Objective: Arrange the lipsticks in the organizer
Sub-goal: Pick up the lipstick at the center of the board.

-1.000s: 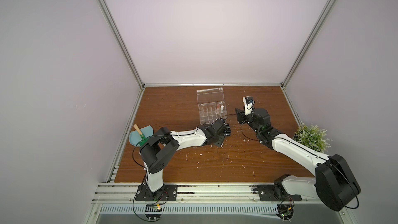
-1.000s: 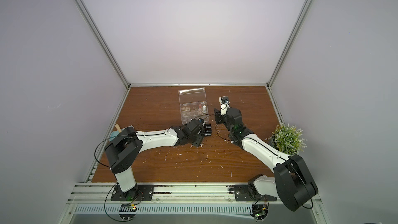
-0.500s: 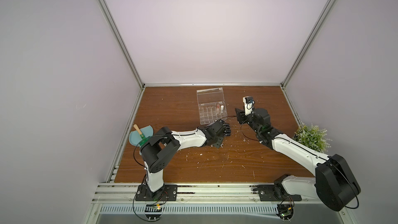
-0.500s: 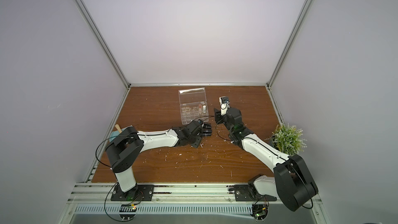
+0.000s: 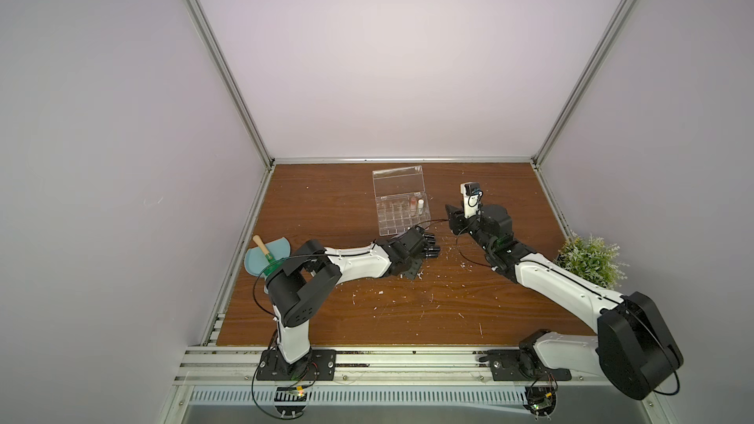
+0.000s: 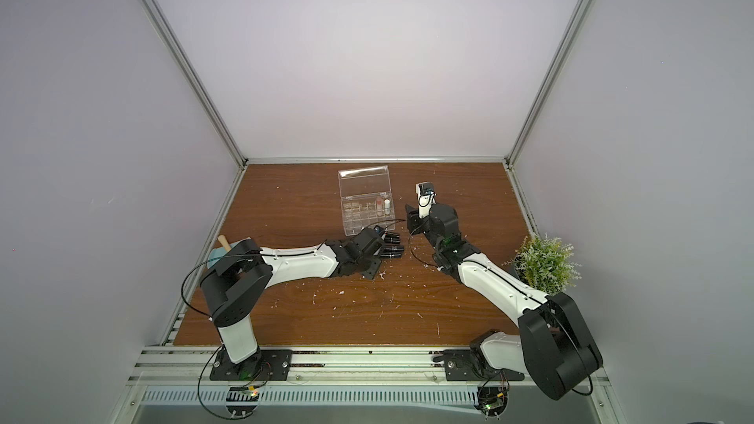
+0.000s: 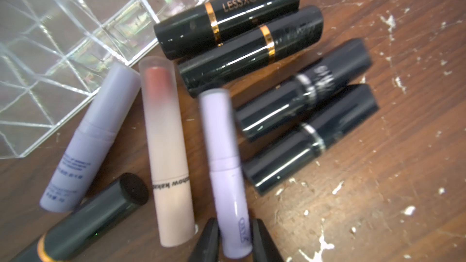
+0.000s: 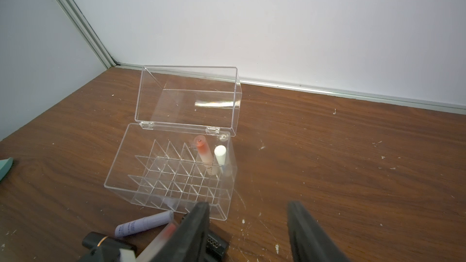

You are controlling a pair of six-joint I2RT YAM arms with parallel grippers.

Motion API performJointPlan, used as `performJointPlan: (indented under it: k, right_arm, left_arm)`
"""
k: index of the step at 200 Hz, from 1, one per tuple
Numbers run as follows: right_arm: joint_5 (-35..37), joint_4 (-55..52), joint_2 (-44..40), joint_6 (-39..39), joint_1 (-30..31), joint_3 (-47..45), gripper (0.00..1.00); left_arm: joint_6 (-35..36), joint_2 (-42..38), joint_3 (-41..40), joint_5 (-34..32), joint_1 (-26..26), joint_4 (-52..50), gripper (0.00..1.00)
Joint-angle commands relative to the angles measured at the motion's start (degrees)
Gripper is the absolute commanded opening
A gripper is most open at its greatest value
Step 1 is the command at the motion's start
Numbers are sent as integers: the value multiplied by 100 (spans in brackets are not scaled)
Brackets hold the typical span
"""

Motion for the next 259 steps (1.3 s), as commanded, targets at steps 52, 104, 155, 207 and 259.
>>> performJointPlan:
  k: [52,104,155,207,259]
  right_arm:
    - [-62,136,-99,76,-15,18,56]
    - [-142,29,-93,84,-43,84,56]
    - [-1403,-492,-23,206,-293,557,81]
    - [-4183,-694,52,563,-701,1054,97]
    - [-6785,206,576,1698,-934,1269,95]
  left_arm:
    - [-56,-291,-112,-419,77,-440,20]
    - [-91,-782,-264,-617,243,-554,18]
    - [-142,-2008,-831,-54,253,140,17]
    - [-336,-3478,-1328,1205,296,1141,17]
    - [-540,-4081,-1638,1895,488,1423,18]
